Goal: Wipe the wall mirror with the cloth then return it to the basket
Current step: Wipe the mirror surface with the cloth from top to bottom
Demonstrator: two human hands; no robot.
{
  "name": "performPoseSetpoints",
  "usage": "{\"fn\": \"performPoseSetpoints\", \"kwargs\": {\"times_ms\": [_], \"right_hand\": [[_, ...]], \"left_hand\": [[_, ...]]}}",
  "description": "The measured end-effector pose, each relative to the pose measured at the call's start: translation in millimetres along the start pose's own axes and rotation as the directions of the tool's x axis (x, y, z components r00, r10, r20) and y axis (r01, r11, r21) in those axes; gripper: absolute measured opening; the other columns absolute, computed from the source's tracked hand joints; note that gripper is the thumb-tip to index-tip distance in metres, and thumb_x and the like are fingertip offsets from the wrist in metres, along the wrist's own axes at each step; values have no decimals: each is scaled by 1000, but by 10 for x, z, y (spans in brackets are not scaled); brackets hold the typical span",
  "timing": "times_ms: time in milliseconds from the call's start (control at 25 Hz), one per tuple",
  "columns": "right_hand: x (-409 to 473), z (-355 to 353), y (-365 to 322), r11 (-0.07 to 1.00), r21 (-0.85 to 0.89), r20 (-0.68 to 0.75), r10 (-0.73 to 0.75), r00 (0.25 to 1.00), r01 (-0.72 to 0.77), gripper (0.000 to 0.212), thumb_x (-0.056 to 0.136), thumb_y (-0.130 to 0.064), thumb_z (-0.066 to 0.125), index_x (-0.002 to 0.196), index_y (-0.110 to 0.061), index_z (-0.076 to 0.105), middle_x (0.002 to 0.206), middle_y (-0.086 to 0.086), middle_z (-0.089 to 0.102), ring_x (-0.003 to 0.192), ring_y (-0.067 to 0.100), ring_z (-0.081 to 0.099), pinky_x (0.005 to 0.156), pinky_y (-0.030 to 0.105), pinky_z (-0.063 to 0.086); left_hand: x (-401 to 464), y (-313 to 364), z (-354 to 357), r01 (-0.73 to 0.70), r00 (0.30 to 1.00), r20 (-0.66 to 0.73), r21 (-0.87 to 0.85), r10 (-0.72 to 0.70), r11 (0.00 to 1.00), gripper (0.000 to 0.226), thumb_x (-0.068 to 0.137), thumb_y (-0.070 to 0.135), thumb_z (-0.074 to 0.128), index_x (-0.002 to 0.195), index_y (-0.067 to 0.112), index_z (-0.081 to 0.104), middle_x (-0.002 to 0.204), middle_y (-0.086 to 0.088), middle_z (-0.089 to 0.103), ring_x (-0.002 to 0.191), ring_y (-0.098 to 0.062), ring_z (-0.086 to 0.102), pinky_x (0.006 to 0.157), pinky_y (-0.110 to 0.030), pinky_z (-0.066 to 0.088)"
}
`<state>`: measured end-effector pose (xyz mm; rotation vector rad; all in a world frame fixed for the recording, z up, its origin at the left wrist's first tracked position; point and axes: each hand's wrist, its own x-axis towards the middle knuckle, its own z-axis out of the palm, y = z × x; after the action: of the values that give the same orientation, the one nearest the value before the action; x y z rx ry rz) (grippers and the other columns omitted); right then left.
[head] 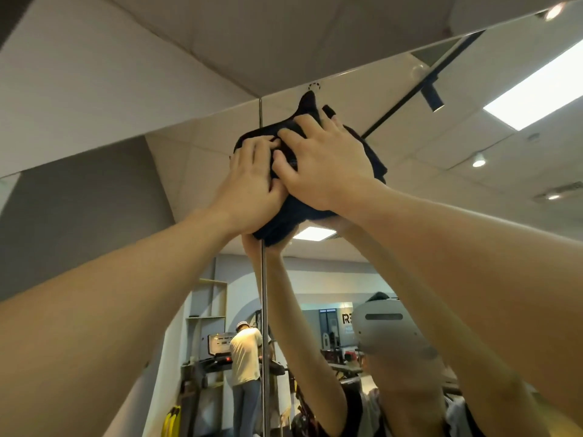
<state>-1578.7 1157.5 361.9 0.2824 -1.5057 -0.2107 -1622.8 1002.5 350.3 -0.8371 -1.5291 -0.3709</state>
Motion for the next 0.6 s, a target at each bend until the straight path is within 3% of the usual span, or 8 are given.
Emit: {"fn": "performPoseSetpoints", "kwargs": {"times_ms": [160,320,440,600], "right_hand": [[-714,-119,-147,998,30,91,-57,994,55,58,103,-48,29,146,-19,54,152,10,50,149,38,36,128,51,20],[-1449,-299,107,995,-4,94,-99,991,99,57,101,-37,32,148,-14,54,154,14,50,148,39,37,127,54,25],[-1568,-443,418,999,-37,90,-21,996,24,55,103,-38,33,149,-15,52,156,12,48,150,39,36,126,55,25],[-1170,-535,835,997,-63,82,56,995,-51,53,105,-39,35,150,-16,51,155,11,47,148,38,37,125,57,26]], "left_hand": [[-770,323,151,52,996,-68,29,-50,998,49,97,40,37,138,14,43,148,-3,37,134,-20,39,113,-45,42],[-1265,941,520,72,993,-93,44,-68,996,51,94,38,43,136,11,47,154,-7,37,147,-29,31,120,-60,29],[-1069,1351,743,119,984,-138,40,-112,992,52,96,41,38,137,12,50,156,-7,41,151,-28,28,125,-60,17],[-385,1462,783,73,993,-98,63,-67,995,55,99,42,32,146,15,45,159,-6,38,152,-27,26,126,-59,13]]}}
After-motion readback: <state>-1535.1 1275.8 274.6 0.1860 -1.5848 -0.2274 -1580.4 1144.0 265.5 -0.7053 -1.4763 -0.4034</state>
